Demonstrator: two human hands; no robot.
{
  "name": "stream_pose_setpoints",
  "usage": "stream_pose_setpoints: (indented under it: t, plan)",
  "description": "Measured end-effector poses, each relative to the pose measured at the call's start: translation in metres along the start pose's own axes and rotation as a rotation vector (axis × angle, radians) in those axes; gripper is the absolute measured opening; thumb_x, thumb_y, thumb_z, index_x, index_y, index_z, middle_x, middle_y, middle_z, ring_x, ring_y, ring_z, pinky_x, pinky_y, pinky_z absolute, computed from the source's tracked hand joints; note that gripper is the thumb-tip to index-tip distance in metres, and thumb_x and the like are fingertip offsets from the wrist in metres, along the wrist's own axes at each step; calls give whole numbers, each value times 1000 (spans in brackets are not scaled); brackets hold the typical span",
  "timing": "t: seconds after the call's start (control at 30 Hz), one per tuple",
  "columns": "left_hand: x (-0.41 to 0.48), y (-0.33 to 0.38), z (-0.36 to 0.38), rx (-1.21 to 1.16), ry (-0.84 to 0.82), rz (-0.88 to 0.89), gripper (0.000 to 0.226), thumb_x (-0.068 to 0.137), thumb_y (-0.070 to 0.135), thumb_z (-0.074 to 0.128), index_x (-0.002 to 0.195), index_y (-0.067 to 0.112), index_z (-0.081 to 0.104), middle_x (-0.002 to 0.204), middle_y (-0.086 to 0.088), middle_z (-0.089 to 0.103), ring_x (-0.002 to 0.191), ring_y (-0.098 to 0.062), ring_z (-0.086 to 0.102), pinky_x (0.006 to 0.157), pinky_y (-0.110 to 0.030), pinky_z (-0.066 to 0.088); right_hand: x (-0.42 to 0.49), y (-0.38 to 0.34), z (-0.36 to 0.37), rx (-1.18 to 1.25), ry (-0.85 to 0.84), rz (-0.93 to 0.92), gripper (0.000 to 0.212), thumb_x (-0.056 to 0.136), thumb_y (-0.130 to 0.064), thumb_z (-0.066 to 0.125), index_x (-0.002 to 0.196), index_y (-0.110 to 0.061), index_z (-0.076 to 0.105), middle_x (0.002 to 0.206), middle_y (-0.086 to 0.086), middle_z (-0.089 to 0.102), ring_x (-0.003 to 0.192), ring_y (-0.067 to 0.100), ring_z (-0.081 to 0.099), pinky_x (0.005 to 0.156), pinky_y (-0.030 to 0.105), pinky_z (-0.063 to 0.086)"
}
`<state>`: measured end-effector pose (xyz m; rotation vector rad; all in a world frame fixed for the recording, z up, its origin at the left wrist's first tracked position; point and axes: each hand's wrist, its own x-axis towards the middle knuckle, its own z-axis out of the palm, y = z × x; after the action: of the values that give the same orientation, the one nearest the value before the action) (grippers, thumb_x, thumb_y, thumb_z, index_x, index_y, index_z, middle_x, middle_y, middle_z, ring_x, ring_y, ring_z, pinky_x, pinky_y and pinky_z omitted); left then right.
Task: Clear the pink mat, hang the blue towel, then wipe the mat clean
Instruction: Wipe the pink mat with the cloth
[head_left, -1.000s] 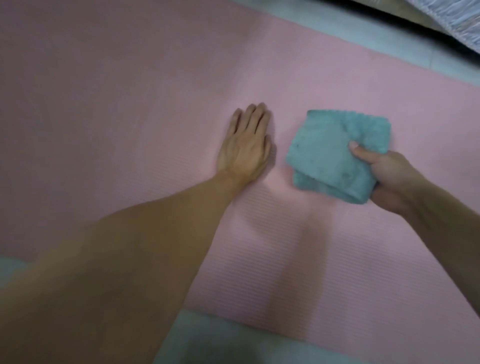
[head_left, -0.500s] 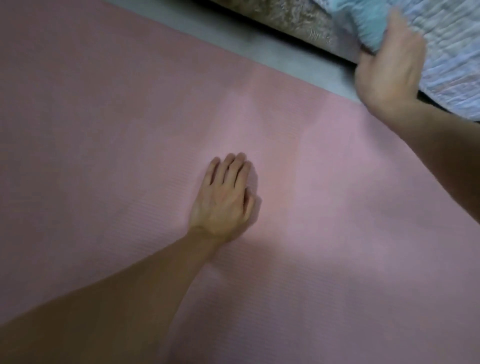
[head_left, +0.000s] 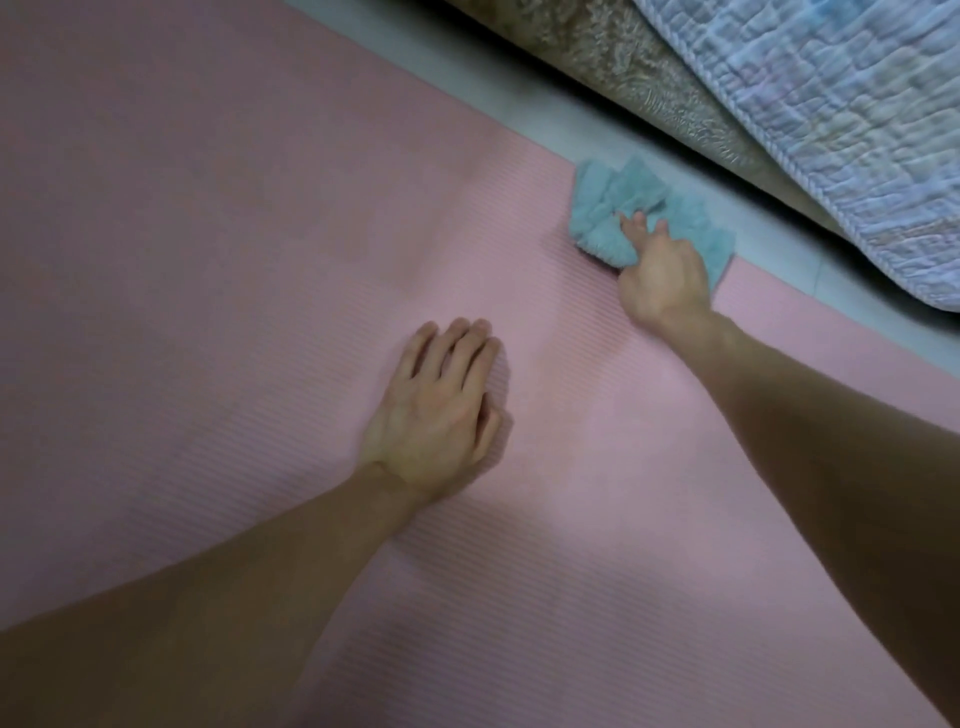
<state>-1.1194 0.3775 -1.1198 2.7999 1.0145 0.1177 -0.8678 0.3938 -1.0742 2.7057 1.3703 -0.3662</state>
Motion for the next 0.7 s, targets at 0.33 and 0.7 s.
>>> stream_pose_setpoints:
  t: [0.33, 0.7]
  plan:
    - [-3, 1, 5, -2, 39, -1, 57, 90, 34, 40, 139, 5, 48, 144, -11, 48, 135, -28, 42, 116, -45, 26, -125, -22, 41, 26, 10, -222, 79, 83, 6, 45, 154, -18, 21, 161, 2, 18, 150, 25, 12, 122, 37, 11]
    - [-9, 0, -4, 45, -81, 35, 64, 93, 33, 15, 148, 6, 34, 155, -11, 33, 145, -29, 27, 120, -44, 16, -241, -39, 81, 75, 16, -272, 70, 76, -5, 29, 143, -10, 45, 151, 8, 40, 143, 31, 31, 120, 42, 20]
